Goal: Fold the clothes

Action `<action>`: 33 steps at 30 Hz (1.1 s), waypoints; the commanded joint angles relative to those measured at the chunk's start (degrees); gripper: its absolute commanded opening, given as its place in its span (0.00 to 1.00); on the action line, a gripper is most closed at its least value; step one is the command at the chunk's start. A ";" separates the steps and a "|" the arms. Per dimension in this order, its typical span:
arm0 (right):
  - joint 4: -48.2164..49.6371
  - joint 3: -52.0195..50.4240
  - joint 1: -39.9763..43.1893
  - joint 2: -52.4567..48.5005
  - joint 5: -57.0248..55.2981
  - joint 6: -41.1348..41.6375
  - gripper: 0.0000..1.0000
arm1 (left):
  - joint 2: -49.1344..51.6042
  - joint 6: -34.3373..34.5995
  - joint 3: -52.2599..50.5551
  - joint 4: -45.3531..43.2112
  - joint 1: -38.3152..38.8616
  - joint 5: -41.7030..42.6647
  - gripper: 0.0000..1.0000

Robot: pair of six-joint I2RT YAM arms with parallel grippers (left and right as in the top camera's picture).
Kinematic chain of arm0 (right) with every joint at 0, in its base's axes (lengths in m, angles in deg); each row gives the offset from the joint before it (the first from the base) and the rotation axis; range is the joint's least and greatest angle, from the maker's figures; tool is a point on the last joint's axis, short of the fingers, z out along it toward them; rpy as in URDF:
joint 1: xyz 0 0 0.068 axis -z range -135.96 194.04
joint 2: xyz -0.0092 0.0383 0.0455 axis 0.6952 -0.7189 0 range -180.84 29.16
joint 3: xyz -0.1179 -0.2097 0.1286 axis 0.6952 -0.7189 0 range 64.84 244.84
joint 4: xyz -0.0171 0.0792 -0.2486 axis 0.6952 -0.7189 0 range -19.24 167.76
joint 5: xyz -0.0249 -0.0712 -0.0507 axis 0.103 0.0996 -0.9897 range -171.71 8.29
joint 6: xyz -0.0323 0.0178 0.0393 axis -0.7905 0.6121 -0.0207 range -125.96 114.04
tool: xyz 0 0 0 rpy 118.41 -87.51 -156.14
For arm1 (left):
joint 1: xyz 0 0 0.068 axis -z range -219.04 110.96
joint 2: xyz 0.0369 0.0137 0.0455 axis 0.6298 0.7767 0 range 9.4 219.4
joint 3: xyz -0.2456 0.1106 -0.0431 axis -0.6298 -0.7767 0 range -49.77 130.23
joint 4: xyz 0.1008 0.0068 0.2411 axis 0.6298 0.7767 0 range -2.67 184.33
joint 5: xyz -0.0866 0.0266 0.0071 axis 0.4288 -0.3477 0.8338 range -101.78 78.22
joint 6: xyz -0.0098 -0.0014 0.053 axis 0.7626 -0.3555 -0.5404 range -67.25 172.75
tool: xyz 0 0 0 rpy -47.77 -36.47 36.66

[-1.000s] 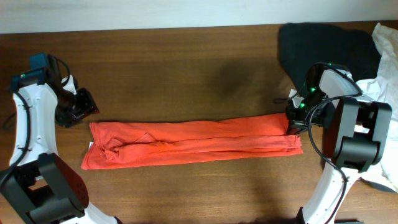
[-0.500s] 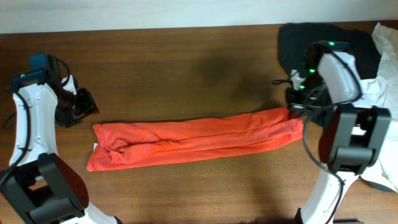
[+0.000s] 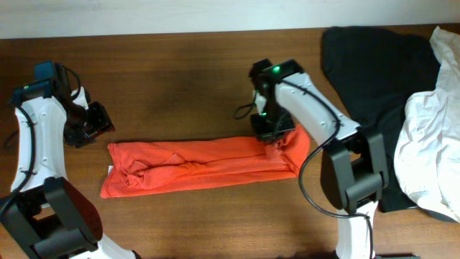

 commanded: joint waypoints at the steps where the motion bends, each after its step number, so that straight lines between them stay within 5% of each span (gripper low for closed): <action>1: 1.73 0.72 -2.91 1.03 0.33 4.94 0.04 | 0.02 0.46 -0.37 0.13 -0.04 0.20 0.56; 15: 7.58 0.72 -10.29 1.03 4.68 4.85 0.04 | 0.02 0.46 -0.37 0.15 -0.04 0.20 0.56; 17: 7.87 0.72 -11.87 1.03 4.76 4.85 0.12 | 0.02 0.46 -0.37 0.15 -0.04 0.20 0.56; 18: 8.00 0.72 -13.00 1.03 5.09 4.42 0.24 | 0.02 0.46 -0.37 0.15 -0.04 0.20 0.56; 19: 7.98 0.72 -13.84 1.03 5.11 4.44 0.50 | 0.02 0.46 -0.37 0.15 -0.04 0.20 0.56; 23: 7.91 0.74 -16.22 1.07 8.28 1.92 0.75 | 0.02 0.48 -0.37 0.13 -0.04 0.20 0.56; 29: 2.34 7.43 -15.82 1.51 5.20 -1.14 0.77 | 0.02 0.46 -0.37 0.13 -0.04 0.20 0.56; 33: -6.54 18.49 -14.73 2.86 -6.84 0.39 0.77 | 0.02 0.46 -0.37 0.11 -0.04 0.20 0.56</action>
